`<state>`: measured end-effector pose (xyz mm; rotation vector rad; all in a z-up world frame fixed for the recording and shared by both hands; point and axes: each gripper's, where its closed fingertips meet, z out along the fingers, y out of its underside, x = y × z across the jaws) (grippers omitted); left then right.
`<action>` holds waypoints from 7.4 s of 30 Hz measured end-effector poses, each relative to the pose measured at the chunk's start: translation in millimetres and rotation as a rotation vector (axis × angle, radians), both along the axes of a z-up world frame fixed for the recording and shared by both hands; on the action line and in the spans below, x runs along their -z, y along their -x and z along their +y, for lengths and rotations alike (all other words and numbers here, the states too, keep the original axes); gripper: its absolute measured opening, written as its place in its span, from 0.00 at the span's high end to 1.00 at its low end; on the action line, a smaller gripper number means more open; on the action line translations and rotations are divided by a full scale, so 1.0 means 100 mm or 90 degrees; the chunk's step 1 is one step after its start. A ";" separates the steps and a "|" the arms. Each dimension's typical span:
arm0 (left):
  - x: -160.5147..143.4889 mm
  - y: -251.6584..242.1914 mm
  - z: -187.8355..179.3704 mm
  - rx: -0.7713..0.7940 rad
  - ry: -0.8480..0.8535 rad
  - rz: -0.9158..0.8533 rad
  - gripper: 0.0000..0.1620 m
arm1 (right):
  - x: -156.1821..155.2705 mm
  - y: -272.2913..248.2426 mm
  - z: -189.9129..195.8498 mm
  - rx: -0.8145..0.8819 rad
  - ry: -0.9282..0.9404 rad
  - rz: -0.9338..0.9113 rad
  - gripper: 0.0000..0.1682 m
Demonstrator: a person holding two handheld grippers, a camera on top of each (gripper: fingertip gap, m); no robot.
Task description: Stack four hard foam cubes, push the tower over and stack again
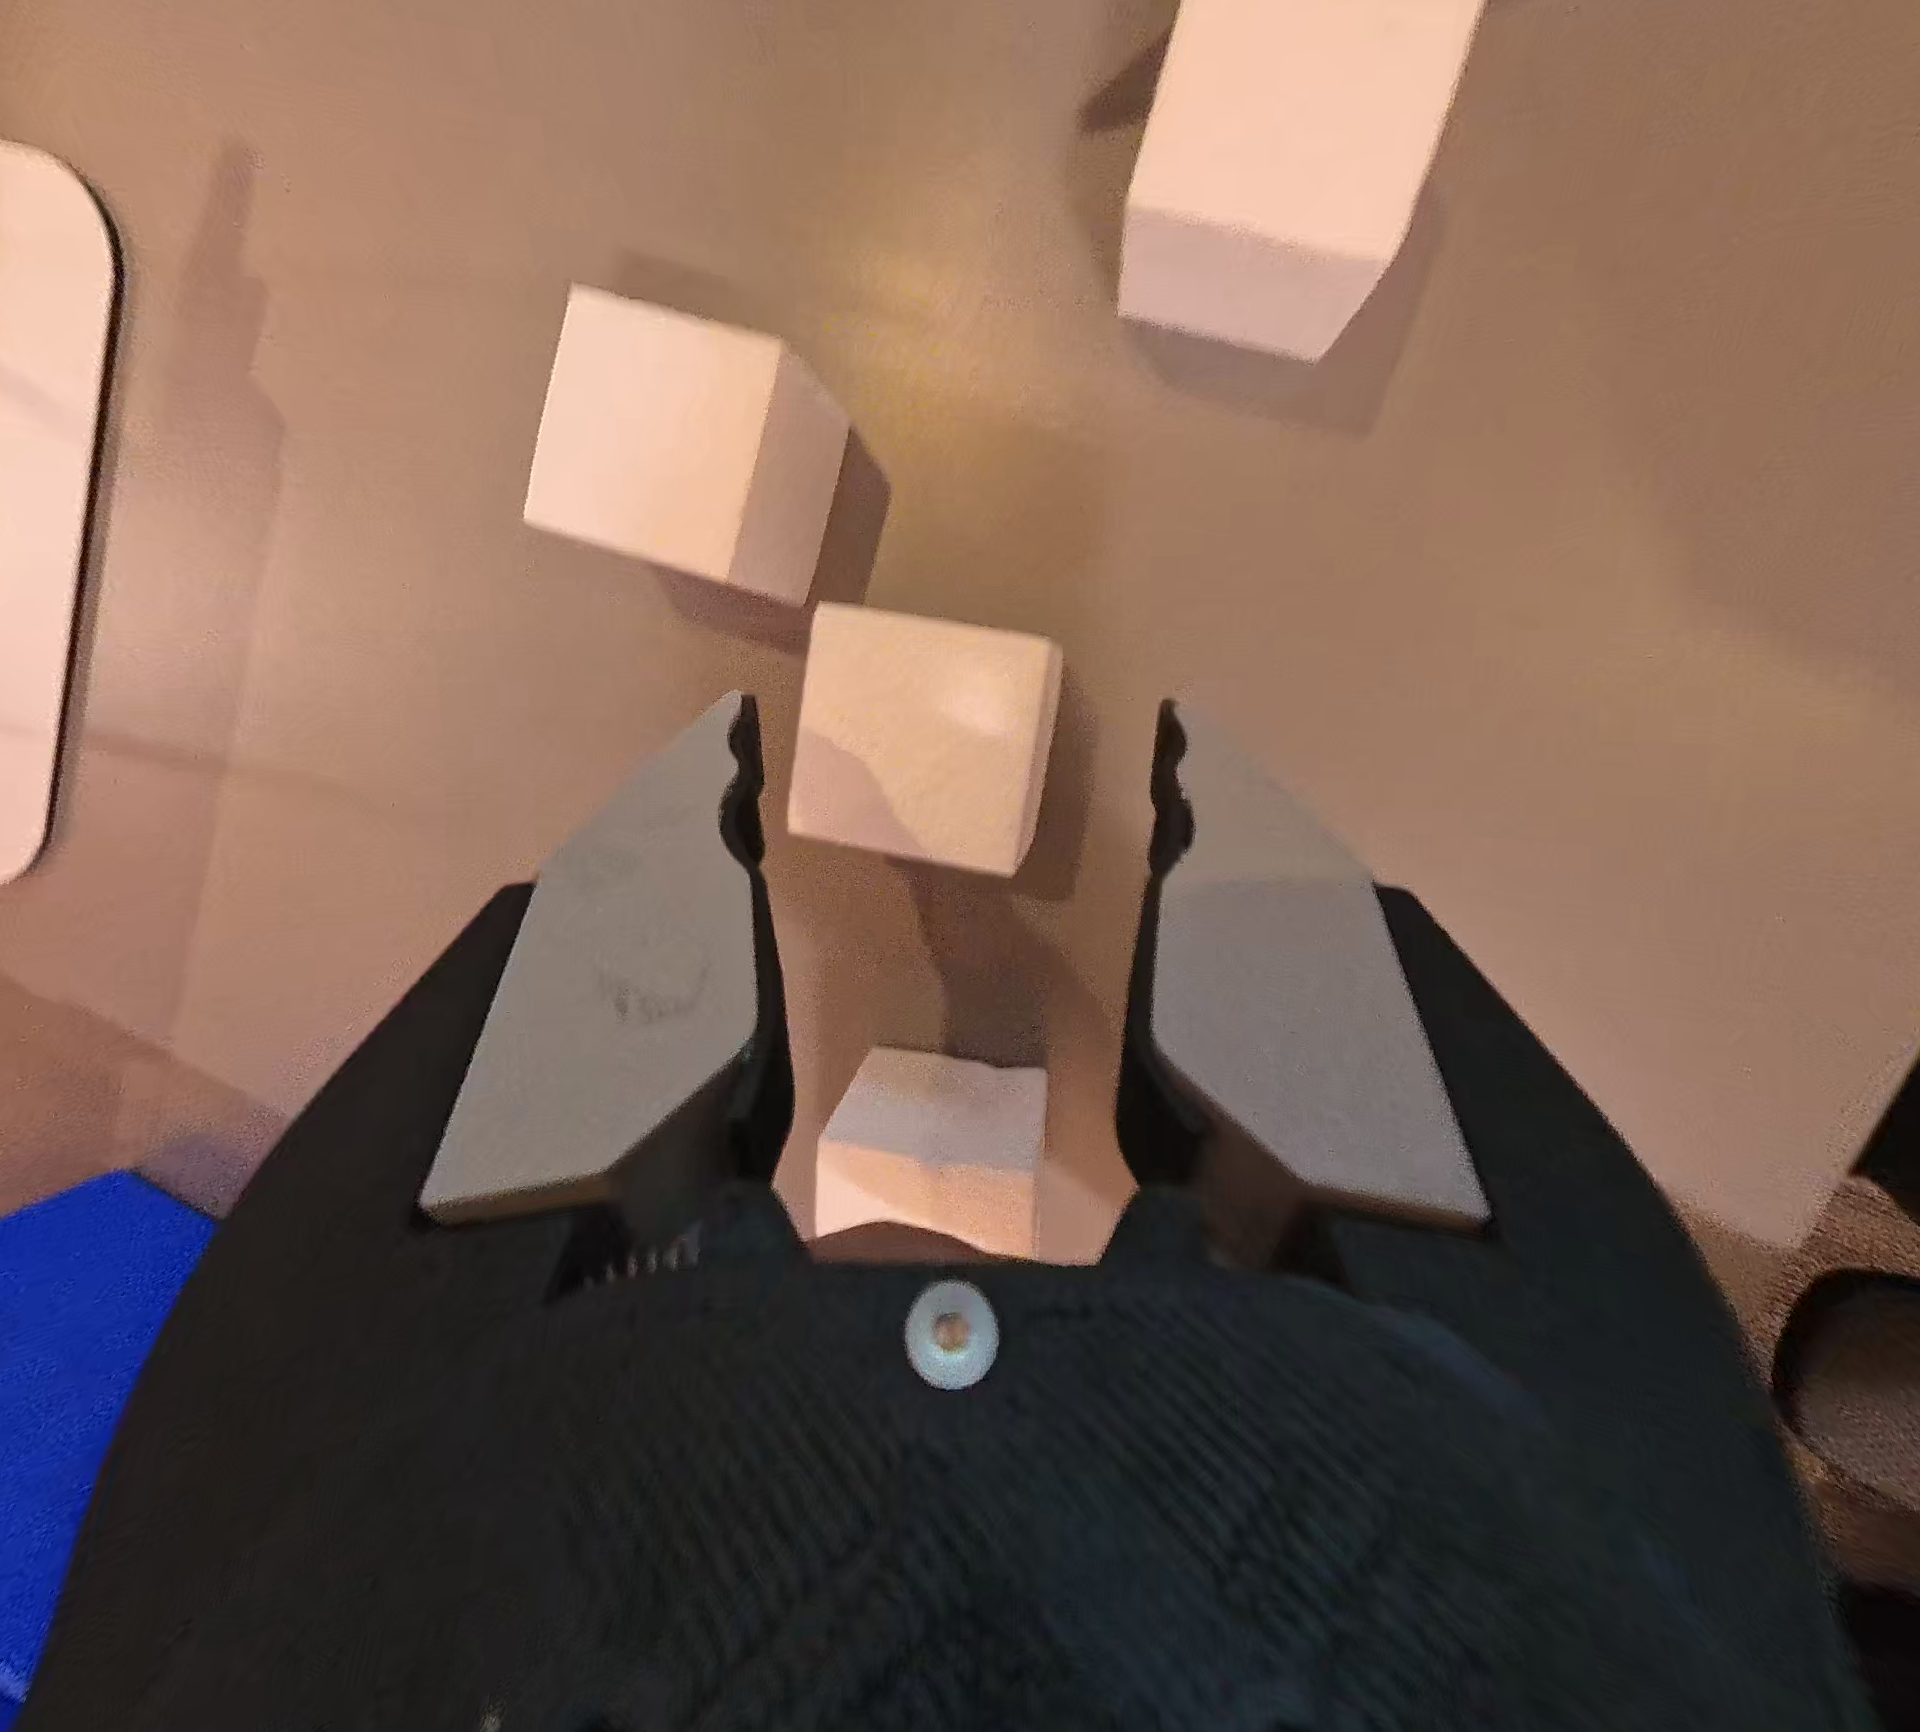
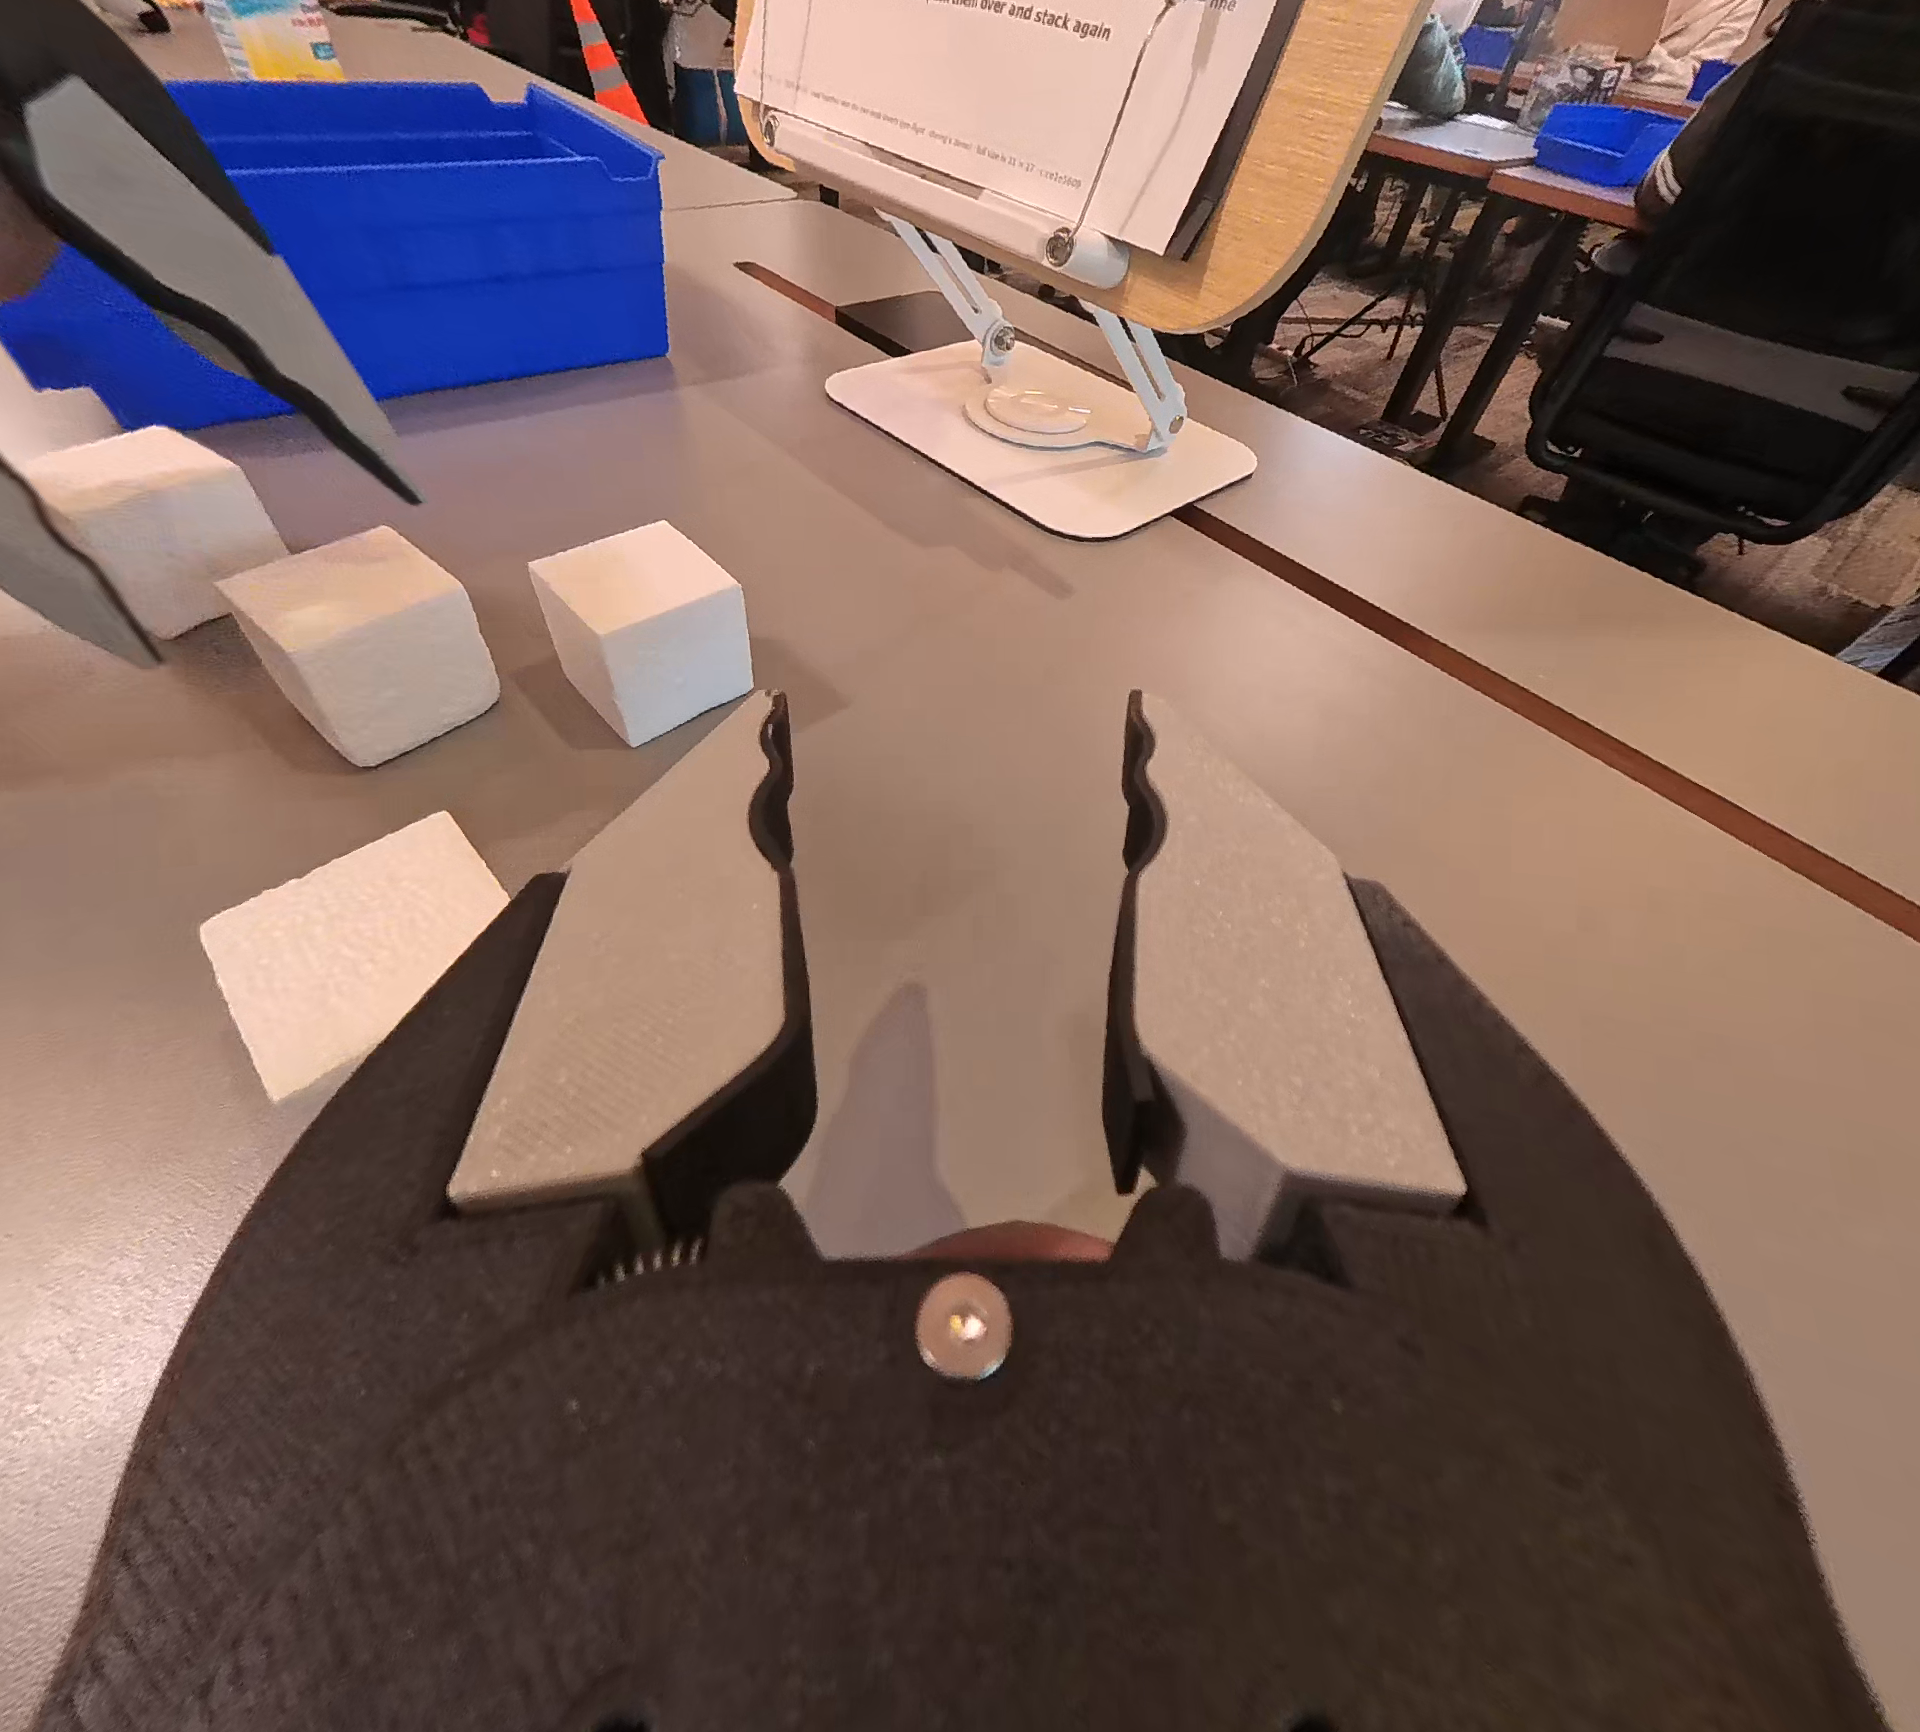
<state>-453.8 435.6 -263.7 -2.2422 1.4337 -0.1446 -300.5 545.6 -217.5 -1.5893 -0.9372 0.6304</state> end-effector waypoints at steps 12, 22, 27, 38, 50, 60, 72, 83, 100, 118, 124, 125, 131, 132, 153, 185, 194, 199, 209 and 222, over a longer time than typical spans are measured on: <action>0.31 0.08 -0.01 0.011 0.061 -0.024 0.65 | 0.06 -0.01 0.02 0.005 0.008 -0.006 0.64; -0.38 -0.54 -0.03 0.066 -0.006 -0.115 0.65 | 0.03 -0.01 0.02 0.007 0.002 -0.011 0.64; -0.39 -0.92 -0.01 0.104 -0.008 -0.094 0.65 | 0.01 -0.05 0.03 0.013 0.002 -0.006 0.64; -0.14 -1.23 -0.02 0.132 0.028 -0.059 0.65 | -0.04 -0.10 0.06 0.021 0.003 0.007 0.65; -0.16 -1.21 -0.08 0.132 0.022 -0.058 0.65 | -0.03 -0.10 0.06 0.022 0.004 0.002 0.65; -0.17 -1.24 -0.06 0.131 0.015 -0.059 0.65 | -0.02 -0.09 0.06 0.022 0.005 -0.001 0.65; -0.14 -1.24 -0.05 0.131 0.010 -0.052 0.65 | -0.02 -0.09 0.06 0.020 0.006 0.000 0.65; -0.15 -1.22 -0.03 0.117 0.008 -0.070 0.61 | -0.02 -0.09 0.05 0.018 0.009 0.002 0.65; -0.57 -0.44 0.52 0.004 -0.007 -0.161 0.54 | 0.00 -0.07 0.05 0.014 0.010 0.001 0.65; 0.31 -0.23 0.77 0.018 0.073 -0.095 0.64 | -0.04 -0.09 0.05 0.013 0.010 0.010 0.65; -0.30 -0.39 0.64 0.007 0.039 -0.161 0.64 | -0.04 -0.09 0.05 0.013 0.009 0.009 0.65; -0.40 -0.43 0.61 0.001 0.030 -0.158 0.64 | -0.03 -0.09 0.05 0.013 0.010 0.008 0.65; -0.79 -0.80 0.22 0.016 -0.011 -0.142 0.64 | -0.01 -0.10 0.06 0.018 0.011 0.005 0.65; -0.81 -0.86 0.16 0.028 -0.016 -0.141 0.64 | -0.02 -0.10 0.06 0.017 0.011 0.007 0.65; -0.67 -1.34 -0.01 0.066 0.023 -0.111 0.64 | -0.08 -0.11 0.04 0.016 0.005 0.016 0.65; -0.72 -1.25 -0.01 0.042 0.007 -0.110 0.54 | -0.12 -0.11 0.02 0.014 0.001 0.023 0.65; -1.13 -0.54 -0.07 -0.012 -0.037 -0.144 0.53 | -0.13 -0.11 0.01 0.012 0.001 0.025 0.65; -0.89 0.04 -0.18 -0.046 0.000 -0.125 0.53 | -0.11 -0.09 0.00 0.011 0.000 0.019 0.65; -0.10 0.89 -0.37 -0.082 0.094 -0.012 0.51 | -0.01 -0.06 0.02 0.011 0.007 -0.003 0.65; 0.46 1.08 -0.50 -0.073 0.162 0.107 0.63 | -0.02 -0.04 0.00 0.007 0.004 -0.004 0.65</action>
